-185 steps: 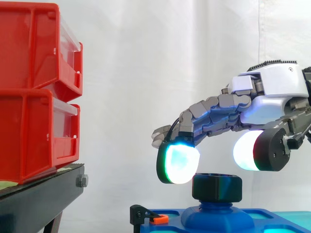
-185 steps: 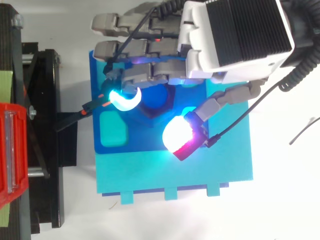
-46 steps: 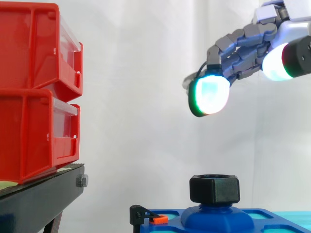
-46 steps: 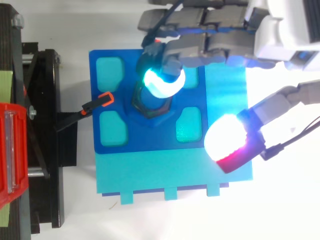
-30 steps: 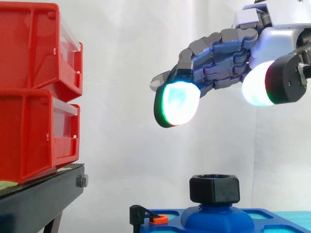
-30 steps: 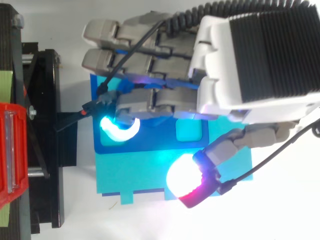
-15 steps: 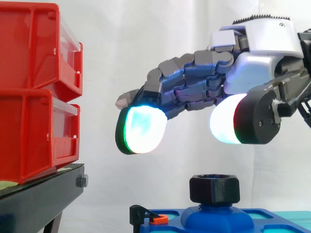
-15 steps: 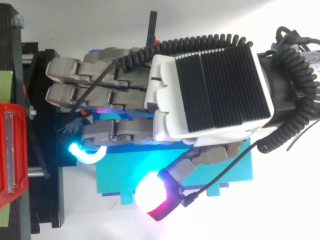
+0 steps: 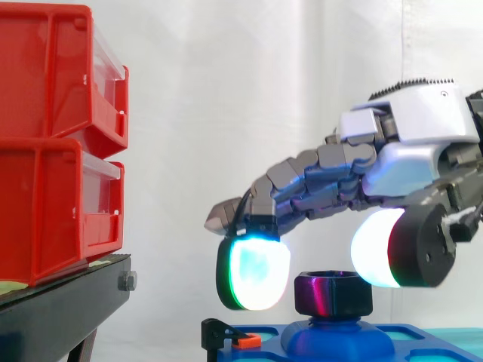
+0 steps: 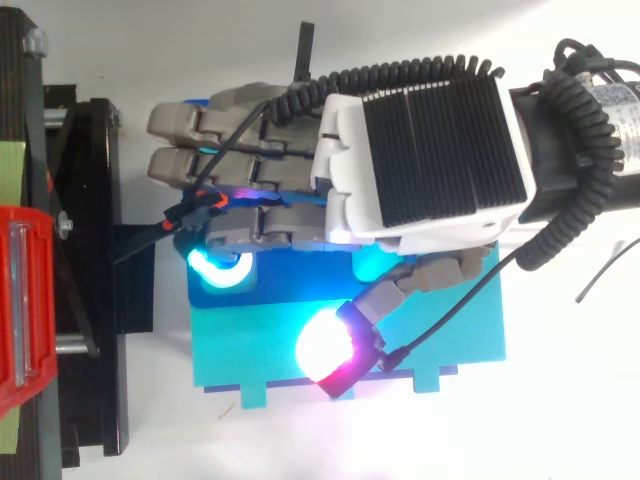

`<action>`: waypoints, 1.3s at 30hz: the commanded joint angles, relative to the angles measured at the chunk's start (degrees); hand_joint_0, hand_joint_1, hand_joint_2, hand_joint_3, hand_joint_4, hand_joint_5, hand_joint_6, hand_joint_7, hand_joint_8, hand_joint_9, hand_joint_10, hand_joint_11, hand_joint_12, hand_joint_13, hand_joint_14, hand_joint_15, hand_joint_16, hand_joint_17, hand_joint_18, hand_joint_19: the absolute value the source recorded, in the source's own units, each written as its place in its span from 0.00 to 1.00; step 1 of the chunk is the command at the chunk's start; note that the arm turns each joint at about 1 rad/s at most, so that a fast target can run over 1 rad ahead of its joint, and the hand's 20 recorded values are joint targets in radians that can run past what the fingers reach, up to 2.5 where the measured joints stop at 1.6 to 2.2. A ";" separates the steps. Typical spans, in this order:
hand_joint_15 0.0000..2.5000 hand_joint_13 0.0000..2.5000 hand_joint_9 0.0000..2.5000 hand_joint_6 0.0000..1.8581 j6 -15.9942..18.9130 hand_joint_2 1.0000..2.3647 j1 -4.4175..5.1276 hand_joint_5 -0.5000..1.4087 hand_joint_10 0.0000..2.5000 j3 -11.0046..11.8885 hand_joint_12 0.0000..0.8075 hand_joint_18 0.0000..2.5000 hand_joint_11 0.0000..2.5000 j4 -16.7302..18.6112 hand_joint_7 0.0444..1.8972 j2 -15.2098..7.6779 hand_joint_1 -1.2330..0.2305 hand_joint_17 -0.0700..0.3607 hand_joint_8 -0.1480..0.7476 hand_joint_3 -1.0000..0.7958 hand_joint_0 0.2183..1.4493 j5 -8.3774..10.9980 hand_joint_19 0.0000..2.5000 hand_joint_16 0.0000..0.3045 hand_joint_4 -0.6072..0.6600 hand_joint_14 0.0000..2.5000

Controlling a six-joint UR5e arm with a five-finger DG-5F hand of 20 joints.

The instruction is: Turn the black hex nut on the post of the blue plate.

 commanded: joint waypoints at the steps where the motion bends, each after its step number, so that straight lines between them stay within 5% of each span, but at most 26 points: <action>1: 0.00 0.00 0.06 0.27 -0.04 0.00 -0.36 0.16 0.00 -0.44 0.47 0.00 0.01 0.04 0.51 0.08 0.49 0.46 0.45 0.28 0.18 -0.38 0.13 0.19 0.70 0.00; 39: 0.00 0.00 0.09 0.27 -3.30 0.00 -5.11 0.17 0.00 -0.53 0.46 0.00 0.01 1.62 0.54 -0.01 0.54 0.46 0.47 0.28 0.18 -5.92 0.14 0.18 0.72 0.00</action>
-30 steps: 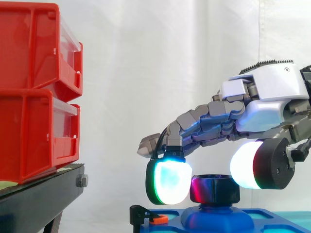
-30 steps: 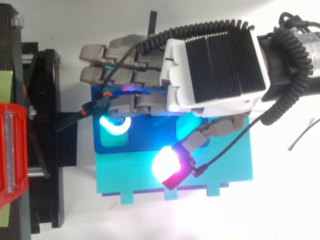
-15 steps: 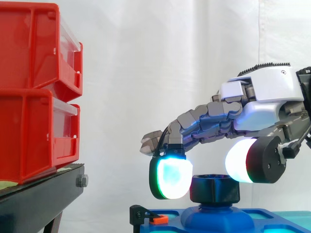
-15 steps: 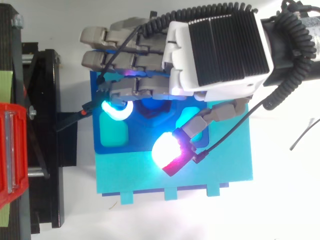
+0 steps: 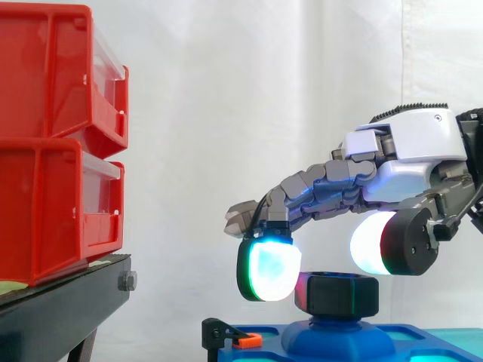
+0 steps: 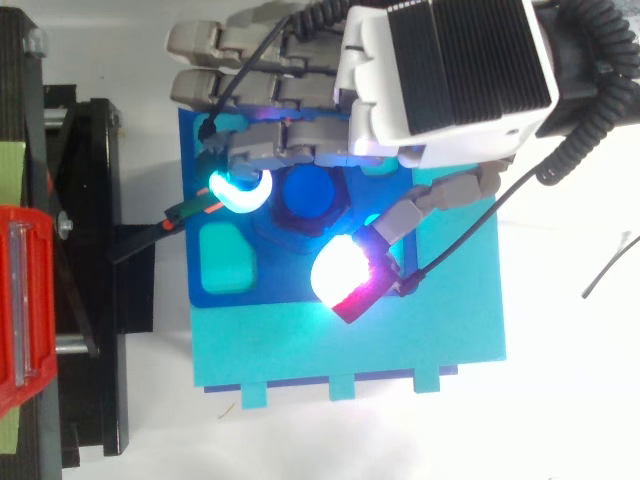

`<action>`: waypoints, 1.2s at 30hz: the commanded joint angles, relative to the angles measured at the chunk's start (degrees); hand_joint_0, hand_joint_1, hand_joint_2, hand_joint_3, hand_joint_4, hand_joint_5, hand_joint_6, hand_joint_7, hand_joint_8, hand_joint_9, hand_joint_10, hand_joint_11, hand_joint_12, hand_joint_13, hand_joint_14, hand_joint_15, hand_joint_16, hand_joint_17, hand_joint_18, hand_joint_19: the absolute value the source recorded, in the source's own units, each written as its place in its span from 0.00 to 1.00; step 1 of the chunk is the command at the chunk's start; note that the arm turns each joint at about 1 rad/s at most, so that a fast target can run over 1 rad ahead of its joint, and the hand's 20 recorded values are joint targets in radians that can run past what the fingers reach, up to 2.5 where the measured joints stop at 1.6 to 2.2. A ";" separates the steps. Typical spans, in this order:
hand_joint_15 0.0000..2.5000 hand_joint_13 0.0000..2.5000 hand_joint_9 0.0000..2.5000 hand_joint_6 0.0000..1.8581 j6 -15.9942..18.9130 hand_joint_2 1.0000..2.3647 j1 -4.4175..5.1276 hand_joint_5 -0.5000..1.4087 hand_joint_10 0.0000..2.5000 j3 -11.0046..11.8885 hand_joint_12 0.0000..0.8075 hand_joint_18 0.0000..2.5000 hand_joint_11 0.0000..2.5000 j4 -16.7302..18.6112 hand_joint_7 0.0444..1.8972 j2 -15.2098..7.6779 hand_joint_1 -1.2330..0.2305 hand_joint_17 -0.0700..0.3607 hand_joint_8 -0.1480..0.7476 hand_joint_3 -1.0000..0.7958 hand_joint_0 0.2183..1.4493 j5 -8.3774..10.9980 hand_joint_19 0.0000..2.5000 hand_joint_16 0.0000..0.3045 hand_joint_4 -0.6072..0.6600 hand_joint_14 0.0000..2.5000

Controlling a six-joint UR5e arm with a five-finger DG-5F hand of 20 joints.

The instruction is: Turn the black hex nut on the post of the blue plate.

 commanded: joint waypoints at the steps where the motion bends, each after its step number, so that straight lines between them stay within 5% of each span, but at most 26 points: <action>1: 0.00 0.00 0.09 0.27 -0.07 0.00 -0.53 0.17 0.00 0.00 0.46 0.00 0.01 0.44 0.54 0.00 0.54 0.45 0.47 0.28 0.18 -0.70 0.14 0.18 0.72 0.00; 12: 0.00 0.00 0.10 0.27 -0.60 0.00 -2.38 0.17 0.00 0.00 0.46 0.00 0.01 2.28 0.54 0.00 0.58 0.45 0.47 0.28 0.18 -3.52 0.15 0.18 0.72 0.00; 21: 0.00 0.00 0.11 0.27 -0.51 0.00 -2.64 0.17 0.00 0.00 0.46 0.00 0.02 2.28 0.54 0.09 0.58 0.45 0.47 0.28 0.18 -3.87 0.15 0.18 0.72 0.00; 28: 0.00 0.00 0.10 0.27 0.45 0.00 -1.50 0.15 0.00 1.41 0.47 0.00 0.01 2.63 0.44 0.09 0.61 0.46 0.47 0.28 0.17 -3.52 0.15 0.19 0.65 0.00; 36: 0.00 0.00 0.03 0.27 0.54 0.00 0.26 0.11 0.00 1.41 0.46 0.00 0.01 3.16 0.37 0.00 0.43 0.46 0.42 0.28 0.18 -2.11 0.15 0.18 0.58 0.00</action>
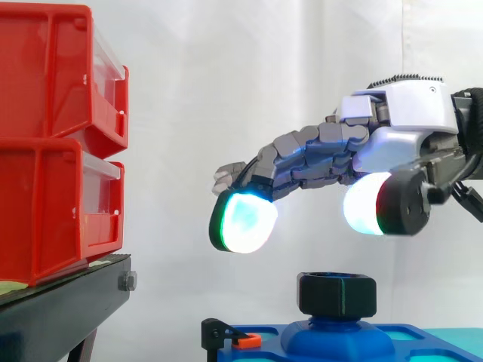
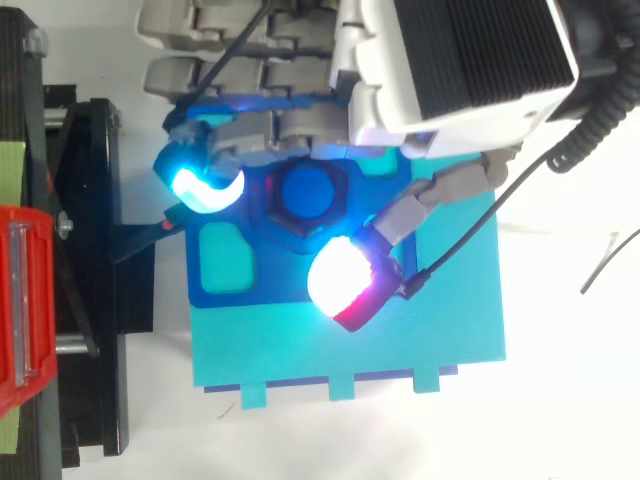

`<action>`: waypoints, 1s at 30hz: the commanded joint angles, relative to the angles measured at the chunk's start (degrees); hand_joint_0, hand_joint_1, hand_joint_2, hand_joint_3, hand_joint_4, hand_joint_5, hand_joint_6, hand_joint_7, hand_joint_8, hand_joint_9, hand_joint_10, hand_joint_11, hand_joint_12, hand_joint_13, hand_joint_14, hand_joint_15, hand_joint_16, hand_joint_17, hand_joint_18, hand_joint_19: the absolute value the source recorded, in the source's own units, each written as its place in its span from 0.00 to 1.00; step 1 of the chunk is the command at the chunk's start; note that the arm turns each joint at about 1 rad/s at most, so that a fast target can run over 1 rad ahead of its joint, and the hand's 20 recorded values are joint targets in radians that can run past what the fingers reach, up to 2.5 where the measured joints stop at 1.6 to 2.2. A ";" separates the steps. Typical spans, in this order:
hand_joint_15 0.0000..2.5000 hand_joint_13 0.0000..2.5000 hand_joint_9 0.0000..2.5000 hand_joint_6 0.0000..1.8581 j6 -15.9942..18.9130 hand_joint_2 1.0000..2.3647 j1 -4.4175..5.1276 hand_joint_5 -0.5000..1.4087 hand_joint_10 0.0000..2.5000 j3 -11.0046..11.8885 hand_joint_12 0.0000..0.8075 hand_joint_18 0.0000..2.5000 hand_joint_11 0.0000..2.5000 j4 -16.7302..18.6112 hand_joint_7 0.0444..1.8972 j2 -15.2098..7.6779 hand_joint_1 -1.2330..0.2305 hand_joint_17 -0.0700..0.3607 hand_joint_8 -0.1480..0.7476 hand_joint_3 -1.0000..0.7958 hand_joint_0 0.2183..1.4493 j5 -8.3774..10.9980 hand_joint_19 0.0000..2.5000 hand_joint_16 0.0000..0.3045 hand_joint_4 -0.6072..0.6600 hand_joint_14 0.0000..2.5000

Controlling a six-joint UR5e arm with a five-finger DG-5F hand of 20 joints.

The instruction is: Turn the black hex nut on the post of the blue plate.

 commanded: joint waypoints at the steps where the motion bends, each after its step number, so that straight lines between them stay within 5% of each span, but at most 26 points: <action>1: 0.00 0.00 0.02 0.27 0.02 0.00 0.94 0.11 0.00 -0.06 0.45 0.00 0.00 -0.10 0.36 -0.02 0.42 0.45 0.41 0.28 0.19 1.00 0.14 0.18 0.57 0.00; 12: 0.00 0.00 0.00 0.27 0.90 0.00 2.52 0.11 0.00 0.03 0.45 0.00 0.00 -2.74 0.32 0.07 0.47 0.45 0.38 0.28 0.18 1.71 0.11 0.18 0.54 0.00; 30: 0.00 0.00 0.01 0.27 1.08 0.00 2.26 0.15 0.00 -0.15 0.46 0.00 0.00 -3.44 0.46 -0.02 0.57 0.44 0.42 0.28 0.19 1.71 0.12 0.18 0.65 0.00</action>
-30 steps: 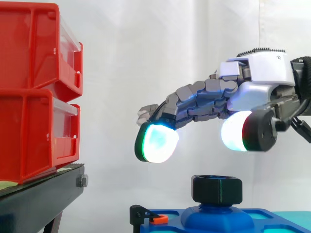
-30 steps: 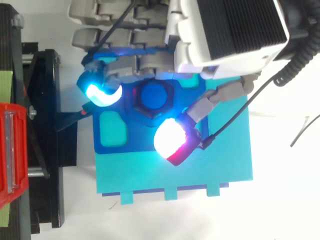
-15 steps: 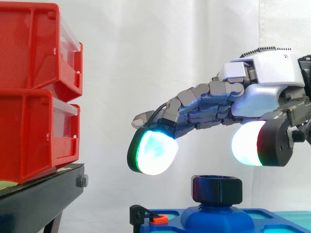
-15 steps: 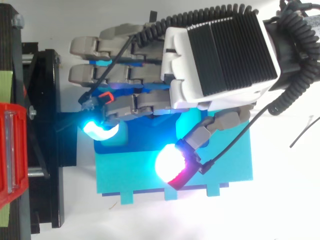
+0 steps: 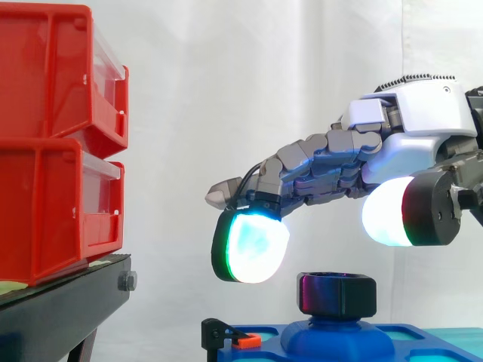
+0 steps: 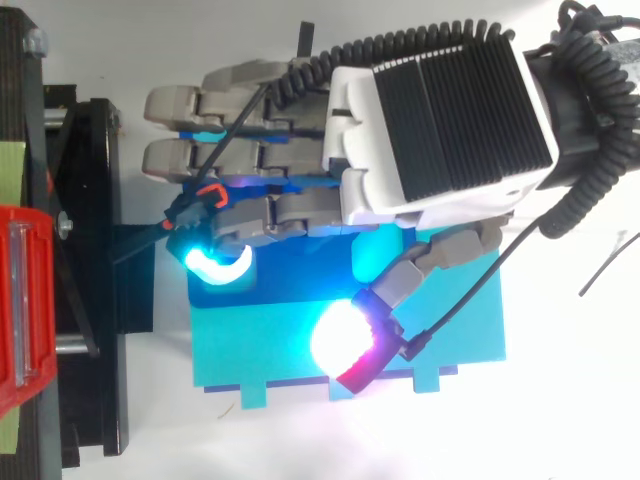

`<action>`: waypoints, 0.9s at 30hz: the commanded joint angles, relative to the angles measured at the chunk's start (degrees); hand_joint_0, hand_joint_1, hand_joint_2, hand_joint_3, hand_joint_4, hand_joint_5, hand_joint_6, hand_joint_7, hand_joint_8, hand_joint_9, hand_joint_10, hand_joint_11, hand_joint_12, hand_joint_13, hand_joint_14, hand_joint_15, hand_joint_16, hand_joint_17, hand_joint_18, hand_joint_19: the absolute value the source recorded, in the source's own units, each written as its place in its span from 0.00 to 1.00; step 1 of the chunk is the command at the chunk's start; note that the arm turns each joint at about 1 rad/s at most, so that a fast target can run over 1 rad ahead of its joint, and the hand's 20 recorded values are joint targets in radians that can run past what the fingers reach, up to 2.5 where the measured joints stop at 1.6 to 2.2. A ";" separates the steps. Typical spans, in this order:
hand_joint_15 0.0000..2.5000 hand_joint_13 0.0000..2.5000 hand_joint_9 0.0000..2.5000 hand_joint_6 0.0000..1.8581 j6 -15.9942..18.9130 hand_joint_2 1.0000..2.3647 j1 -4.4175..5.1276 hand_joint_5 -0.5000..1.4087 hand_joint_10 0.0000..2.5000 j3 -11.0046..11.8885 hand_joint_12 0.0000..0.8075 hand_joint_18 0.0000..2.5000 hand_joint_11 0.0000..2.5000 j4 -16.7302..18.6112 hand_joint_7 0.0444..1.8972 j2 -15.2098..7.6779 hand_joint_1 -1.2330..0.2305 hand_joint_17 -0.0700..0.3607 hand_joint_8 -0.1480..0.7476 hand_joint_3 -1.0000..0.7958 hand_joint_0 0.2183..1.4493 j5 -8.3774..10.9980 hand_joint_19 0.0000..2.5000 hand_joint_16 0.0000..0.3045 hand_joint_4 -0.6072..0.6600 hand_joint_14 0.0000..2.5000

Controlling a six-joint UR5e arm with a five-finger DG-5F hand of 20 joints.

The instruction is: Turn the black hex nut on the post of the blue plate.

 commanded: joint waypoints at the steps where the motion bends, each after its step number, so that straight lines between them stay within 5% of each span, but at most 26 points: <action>1: 0.00 0.00 0.01 0.27 -0.04 0.00 -0.43 0.15 0.00 -0.04 0.46 0.00 0.00 -0.21 0.46 0.00 0.58 0.44 0.42 0.28 0.19 -0.09 0.12 0.18 0.65 0.00; 27: 0.00 0.00 0.06 0.27 -0.74 0.00 -2.37 0.17 0.00 -1.27 0.46 0.00 0.00 -0.12 0.53 0.00 0.59 0.45 0.45 0.28 0.18 -0.70 0.12 0.18 0.71 0.00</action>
